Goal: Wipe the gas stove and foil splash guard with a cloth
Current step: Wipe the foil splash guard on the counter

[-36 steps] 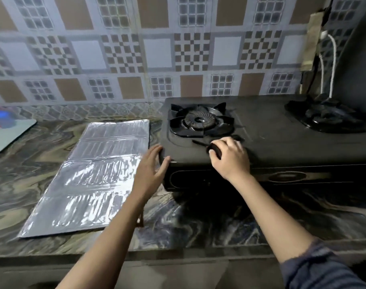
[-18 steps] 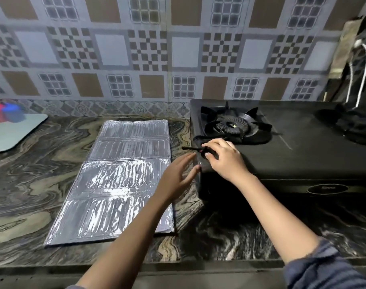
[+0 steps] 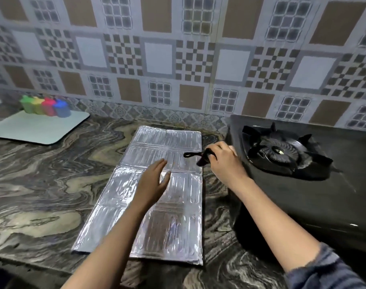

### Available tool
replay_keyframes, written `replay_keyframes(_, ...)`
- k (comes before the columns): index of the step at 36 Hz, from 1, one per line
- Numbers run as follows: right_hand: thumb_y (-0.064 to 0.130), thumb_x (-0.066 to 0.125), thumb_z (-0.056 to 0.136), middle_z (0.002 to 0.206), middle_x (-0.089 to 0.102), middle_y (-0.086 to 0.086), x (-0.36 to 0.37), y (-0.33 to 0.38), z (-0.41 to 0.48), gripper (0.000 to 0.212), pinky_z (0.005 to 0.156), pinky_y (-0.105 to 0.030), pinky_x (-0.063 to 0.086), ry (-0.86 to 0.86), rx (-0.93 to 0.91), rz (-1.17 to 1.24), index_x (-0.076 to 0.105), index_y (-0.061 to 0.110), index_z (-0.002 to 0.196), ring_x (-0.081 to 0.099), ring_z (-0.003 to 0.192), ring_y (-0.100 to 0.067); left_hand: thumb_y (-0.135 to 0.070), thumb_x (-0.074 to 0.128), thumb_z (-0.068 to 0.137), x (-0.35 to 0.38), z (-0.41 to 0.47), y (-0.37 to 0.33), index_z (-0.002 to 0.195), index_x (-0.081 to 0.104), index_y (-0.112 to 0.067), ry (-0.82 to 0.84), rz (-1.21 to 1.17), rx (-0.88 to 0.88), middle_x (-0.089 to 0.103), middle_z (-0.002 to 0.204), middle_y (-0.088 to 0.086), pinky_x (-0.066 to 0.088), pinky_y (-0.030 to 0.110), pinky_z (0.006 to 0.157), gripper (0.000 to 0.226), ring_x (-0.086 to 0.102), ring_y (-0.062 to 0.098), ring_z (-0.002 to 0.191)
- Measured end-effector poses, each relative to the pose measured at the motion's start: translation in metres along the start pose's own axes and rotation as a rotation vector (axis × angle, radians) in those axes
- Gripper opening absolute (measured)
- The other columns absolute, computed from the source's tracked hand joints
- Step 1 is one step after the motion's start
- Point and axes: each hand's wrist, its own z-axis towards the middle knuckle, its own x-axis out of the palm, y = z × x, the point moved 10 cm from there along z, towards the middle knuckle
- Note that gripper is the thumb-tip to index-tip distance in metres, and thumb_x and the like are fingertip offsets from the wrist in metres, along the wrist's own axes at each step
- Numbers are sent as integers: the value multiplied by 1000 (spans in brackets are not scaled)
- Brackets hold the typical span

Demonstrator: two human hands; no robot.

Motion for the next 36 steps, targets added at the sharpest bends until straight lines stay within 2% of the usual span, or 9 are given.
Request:
replay_keyframes(12,17,41,95,121,51,-13,69,19,127,25,98,-42,38,17,126,143,57,8,113,44,115,-33,-34,44,95,-46,80,123,138,43,-8,15,82,-178,42,146,7,27,33,112,50,36,20,137)
replay_keyframes(15,14,42,96,121,51,-15,82,14,156,26,97,-40,36,1,157,160,57,6,115,44,115,-33,-50,31,85,-50,99,147,134,47,-9,-1,91,-193,52,136,8,35,33,105,65,47,23,127)
replay_keyframes(19,17,41,97,126,48,-14,105,-4,192,27,99,-42,35,16,206,149,54,7,119,41,117,-35,-56,19,74,-40,121,177,133,48,-10,0,94,-223,54,132,8,38,32,100,79,51,24,122)
replay_keyframes(22,18,40,97,126,48,-15,122,-20,215,28,99,-43,35,-7,230,142,54,8,120,41,116,-35,-52,28,80,-28,136,193,132,48,-10,32,90,-257,54,132,8,39,32,99,70,51,24,121)
replay_keyframes(24,19,40,98,127,47,-15,136,-30,226,30,99,-43,33,-17,244,122,52,8,123,40,116,-35,-39,41,89,-22,145,202,132,48,-9,44,91,-280,54,132,9,39,33,98,53,51,25,121)
replay_keyframes(26,20,39,98,128,47,-14,152,-40,231,31,99,-42,31,-23,248,81,52,8,124,39,117,-36,-31,46,92,-15,152,211,133,46,-9,42,86,-289,53,134,10,39,35,100,46,51,26,122)
replay_keyframes(31,20,41,97,133,47,-16,191,-63,223,33,103,-42,28,-6,258,-5,52,8,126,39,120,-37,-28,48,94,5,156,224,140,38,-10,78,88,-300,47,140,13,35,40,106,51,45,28,127)
replay_keyframes(34,21,41,97,135,46,-15,207,-69,212,35,104,-40,27,17,247,14,51,7,127,38,121,-35,-27,49,94,11,156,225,138,40,-8,88,103,-293,48,138,16,35,39,105,49,46,30,126)
replay_keyframes(36,24,40,97,139,42,-14,215,-71,205,39,110,-38,24,34,222,41,48,8,132,33,129,-32,-28,49,94,13,155,225,137,42,-6,94,107,-286,49,138,16,35,40,105,49,46,30,126)
